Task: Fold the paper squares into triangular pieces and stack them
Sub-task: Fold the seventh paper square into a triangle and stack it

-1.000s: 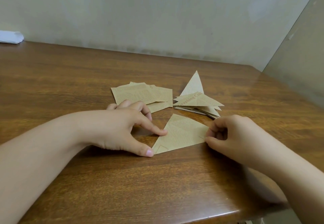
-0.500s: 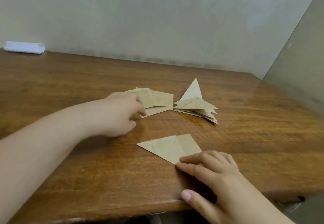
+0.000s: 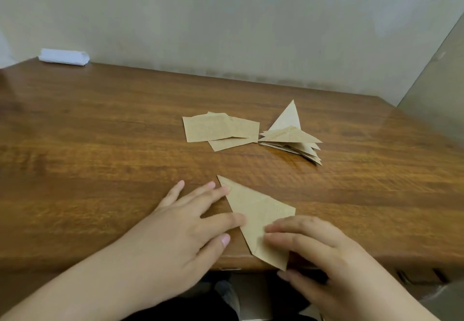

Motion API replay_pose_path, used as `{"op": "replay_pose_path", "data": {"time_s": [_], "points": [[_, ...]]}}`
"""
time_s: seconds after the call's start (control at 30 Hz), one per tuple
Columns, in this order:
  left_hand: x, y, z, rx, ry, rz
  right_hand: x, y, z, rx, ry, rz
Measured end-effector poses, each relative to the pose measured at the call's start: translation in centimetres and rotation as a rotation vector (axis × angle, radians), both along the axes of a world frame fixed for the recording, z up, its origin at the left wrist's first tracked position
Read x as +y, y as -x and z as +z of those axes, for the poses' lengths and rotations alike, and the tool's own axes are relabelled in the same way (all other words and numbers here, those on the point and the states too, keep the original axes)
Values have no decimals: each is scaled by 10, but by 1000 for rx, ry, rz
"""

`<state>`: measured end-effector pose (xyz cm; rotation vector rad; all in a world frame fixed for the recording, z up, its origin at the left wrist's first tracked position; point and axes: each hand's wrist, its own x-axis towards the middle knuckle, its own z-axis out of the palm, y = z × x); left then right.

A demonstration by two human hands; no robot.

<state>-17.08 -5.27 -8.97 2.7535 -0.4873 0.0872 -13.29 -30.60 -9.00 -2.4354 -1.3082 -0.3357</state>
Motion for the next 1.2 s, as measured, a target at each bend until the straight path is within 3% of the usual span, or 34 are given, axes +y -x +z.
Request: {"op": "replay_pose_path", "data": {"time_s": [0.17,0.4,0.63,0.87,1.03,1.2], "points": [[-3,3,-5,-134,-109,-28,-1,1,-11,-21,-120,30],[-25,1,-7,-259,136,-49,14,10,-19,-149,-171,44],[-21,0,-8,-191,28,-16,16,6,-25,-171,-235,42],[-20,5,-5,-158,73,-25,14,3,-21,-118,-390,-154],[-20,5,2,-96,80,-20,20,12,-18,-99,-283,-33],[-21,-2,1,-40,99,-16,22,11,-15,-24,-335,-43]]}}
